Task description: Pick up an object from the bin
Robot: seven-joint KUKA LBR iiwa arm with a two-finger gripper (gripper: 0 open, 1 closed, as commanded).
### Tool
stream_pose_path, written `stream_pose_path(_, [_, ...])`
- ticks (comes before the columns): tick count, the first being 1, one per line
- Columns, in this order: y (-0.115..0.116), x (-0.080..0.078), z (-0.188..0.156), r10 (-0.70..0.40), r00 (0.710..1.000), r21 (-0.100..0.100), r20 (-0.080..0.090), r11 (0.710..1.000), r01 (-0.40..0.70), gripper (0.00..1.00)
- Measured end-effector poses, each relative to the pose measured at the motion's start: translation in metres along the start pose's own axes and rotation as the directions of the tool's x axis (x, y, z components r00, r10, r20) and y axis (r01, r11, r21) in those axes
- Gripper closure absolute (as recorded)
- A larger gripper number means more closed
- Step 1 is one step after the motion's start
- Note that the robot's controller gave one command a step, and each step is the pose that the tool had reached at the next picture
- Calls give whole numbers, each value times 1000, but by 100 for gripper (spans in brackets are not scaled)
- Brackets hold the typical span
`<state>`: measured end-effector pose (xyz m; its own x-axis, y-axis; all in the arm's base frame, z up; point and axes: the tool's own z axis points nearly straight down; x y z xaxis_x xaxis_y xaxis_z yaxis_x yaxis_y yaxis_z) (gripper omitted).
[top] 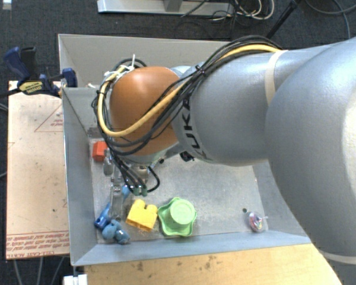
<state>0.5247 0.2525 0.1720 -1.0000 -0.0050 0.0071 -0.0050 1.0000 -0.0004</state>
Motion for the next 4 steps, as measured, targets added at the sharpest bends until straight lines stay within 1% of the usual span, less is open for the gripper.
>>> stream_pose_path(1, [-31, 33, 102, -60, 998, -4, 16, 998, 60, 0])
stream_pose_path(2, [-35, 30, 98, -57, 998, 4, 15, 998, 57, 100])
stream_pose_path(3, [-22, 17, -17, -69, 997, -4, 17, 998, 69, 100])
stream_pose_path(4, [-39, 13, 35, -191, 982, 2, 4, 982, 191, 100])
